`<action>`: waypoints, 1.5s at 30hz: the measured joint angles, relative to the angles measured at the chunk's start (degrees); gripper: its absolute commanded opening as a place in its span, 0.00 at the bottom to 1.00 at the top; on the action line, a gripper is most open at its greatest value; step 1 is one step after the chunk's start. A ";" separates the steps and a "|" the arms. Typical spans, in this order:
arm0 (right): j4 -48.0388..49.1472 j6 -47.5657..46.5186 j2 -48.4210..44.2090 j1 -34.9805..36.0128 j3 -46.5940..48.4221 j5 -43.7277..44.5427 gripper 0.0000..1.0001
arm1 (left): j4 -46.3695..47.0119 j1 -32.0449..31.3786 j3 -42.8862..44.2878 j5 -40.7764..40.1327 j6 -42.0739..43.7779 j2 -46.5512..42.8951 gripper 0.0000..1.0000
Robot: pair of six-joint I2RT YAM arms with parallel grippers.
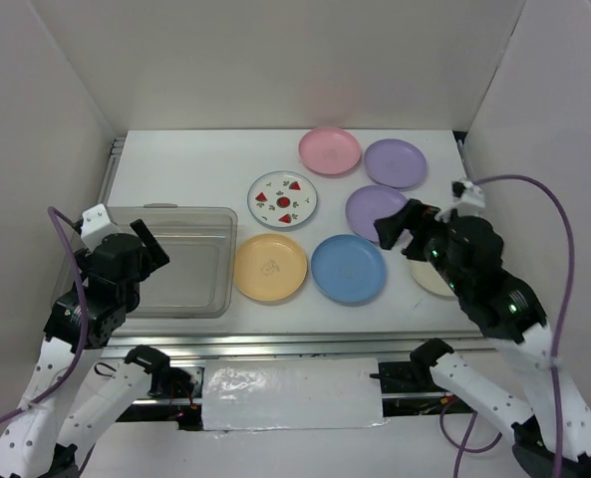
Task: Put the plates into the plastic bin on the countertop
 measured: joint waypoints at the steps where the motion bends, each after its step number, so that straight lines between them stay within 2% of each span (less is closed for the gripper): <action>1: 2.27 0.24 3.06 -0.09 0.09 -1.86 1.00 | -0.04 0.00 0.00 0.02 0.00 0.02 0.99; 7: 13.40 3.85 28.85 -0.24 2.82 -8.61 1.00 | -0.02 -0.35 0.00 0.02 0.00 -0.07 0.99; 11: 15.17 6.40 45.05 -0.81 7.63 -9.64 1.00 | 0.04 -0.39 0.00 0.02 0.02 -0.31 0.99; 17: 16.41 8.61 62.79 -2.16 18.60 -10.14 0.97 | 0.09 -0.39 -0.04 0.09 0.17 0.35 0.99; 22: 17.79 10.27 72.15 -4.35 21.38 -11.39 0.95 | 0.09 -0.37 -0.04 0.39 0.31 1.84 0.99; 32: 19.69 12.11 81.07 -7.48 23.17 -15.65 0.88 | 1.33 -0.37 -0.09 2.95 2.01 1.73 0.99; 34: 19.80 12.17 82.64 -7.72 24.46 -16.68 0.84 | 1.40 -0.37 -0.09 3.41 2.12 1.79 0.99; 37: 20.13 12.41 84.83 -8.07 27.47 -17.97 0.72 | 1.42 -0.37 -0.09 3.85 2.27 1.79 0.99; 38: 19.98 12.50 85.70 -8.13 28.50 -18.23 0.63 | 1.44 -0.37 -0.09 3.96 2.47 1.79 0.99; 41: 18.64 12.92 88.46 -8.26 31.93 -19.15 0.47 | 1.57 -0.37 -0.09 4.61 3.23 1.79 0.99; 45: 17.44 13.55 89.99 -8.55 33.90 -19.50 0.31 | 1.66 -0.37 -0.09 4.83 3.30 1.79 0.99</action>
